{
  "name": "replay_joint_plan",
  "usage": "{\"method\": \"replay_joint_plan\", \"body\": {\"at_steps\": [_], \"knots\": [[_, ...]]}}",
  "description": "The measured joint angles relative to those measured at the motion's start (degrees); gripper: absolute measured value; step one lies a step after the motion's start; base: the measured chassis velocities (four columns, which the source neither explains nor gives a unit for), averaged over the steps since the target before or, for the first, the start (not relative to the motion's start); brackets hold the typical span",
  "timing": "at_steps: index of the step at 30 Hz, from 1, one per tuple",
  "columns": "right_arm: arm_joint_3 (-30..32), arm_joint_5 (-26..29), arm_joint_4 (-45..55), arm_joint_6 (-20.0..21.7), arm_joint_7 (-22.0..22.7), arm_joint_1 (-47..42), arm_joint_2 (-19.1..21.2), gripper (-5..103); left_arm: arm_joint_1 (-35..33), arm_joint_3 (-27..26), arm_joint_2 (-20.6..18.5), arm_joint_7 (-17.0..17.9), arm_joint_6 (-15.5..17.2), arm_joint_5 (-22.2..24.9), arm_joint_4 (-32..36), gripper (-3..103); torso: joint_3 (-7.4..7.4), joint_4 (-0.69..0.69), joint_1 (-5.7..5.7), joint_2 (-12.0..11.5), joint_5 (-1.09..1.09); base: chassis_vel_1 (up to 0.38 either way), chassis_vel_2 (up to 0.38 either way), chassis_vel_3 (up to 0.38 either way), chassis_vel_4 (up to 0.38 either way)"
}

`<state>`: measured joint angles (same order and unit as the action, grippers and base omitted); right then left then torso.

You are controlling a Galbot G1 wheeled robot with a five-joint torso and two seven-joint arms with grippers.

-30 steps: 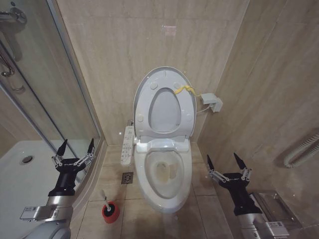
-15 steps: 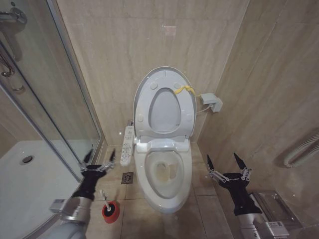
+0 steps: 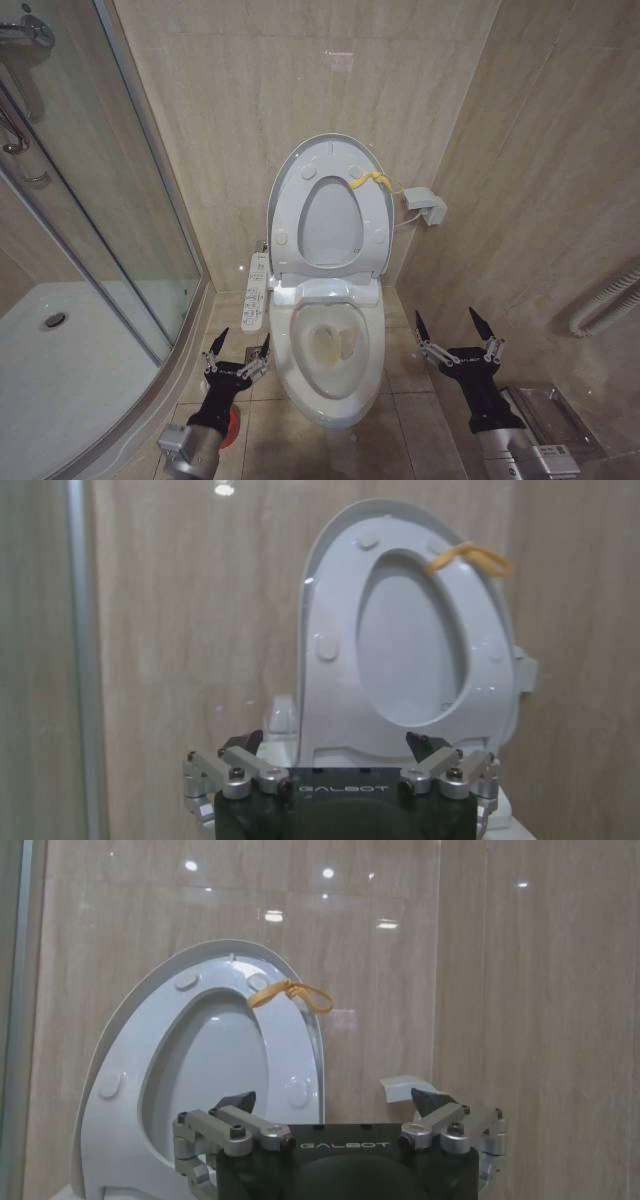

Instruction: Open the toilet lid, clean the toilet bowl with a toilet brush, close the toilet lid, and flush.

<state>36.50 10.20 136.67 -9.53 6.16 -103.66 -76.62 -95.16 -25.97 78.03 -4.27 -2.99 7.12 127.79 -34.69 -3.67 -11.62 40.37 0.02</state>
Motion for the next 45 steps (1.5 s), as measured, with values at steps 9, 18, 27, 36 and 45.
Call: {"method": "replay_joint_plan", "body": {"at_steps": [9, 18, 27, 36, 45], "knots": [[0.0, 0.0, 0.0, 0.0, 0.0, 0.0, 0.0, 100, -4.01, -3.57, -0.69, -1.55, -9.37, -1.92, -6.8, 96, 0.0, -0.01, 0.0, 0.0, -0.03, 0.0, 0.0, 0.0, 0.0], [0.0, 0.0, 0.0, 0.0, 0.0, 0.0, 0.0, 100, -4.82, -6.91, -1.05, 0.25, -17.74, 1.95, -18.11, 93, 0.0, 0.0, 0.0, 0.0, -0.03, 0.0, 0.0, 0.0, 0.0], [0.0, 0.0, 0.0, 0.0, -0.01, 0.0, 0.0, 100, 1.27, -7.08, -0.73, -0.92, -22.38, 4.3, -32.84, 89, 0.0, 0.0, 0.0, 0.0, -0.03, 0.0, 0.0, 0.0, 0.0], [0.0, 0.0, 0.0, 0.0, 0.0, 0.0, 0.0, 100, 15.45, -5.27, -0.93, -3.28, -24.83, 6.42, -50.18, 77, -0.01, -0.02, -0.01, 0.0, -0.03, 0.0, 0.0, 0.0, 0.0], [0.0, 0.0, 0.0, 0.0, 0.0, 0.0, 0.0, 100, 21.94, -4.26, -0.9, -4.37, -25.27, 7.93, -60.65, 82, -0.01, 0.0, 0.0, 0.0, -0.03, 0.0, 0.0, 0.0, 0.0]]}}
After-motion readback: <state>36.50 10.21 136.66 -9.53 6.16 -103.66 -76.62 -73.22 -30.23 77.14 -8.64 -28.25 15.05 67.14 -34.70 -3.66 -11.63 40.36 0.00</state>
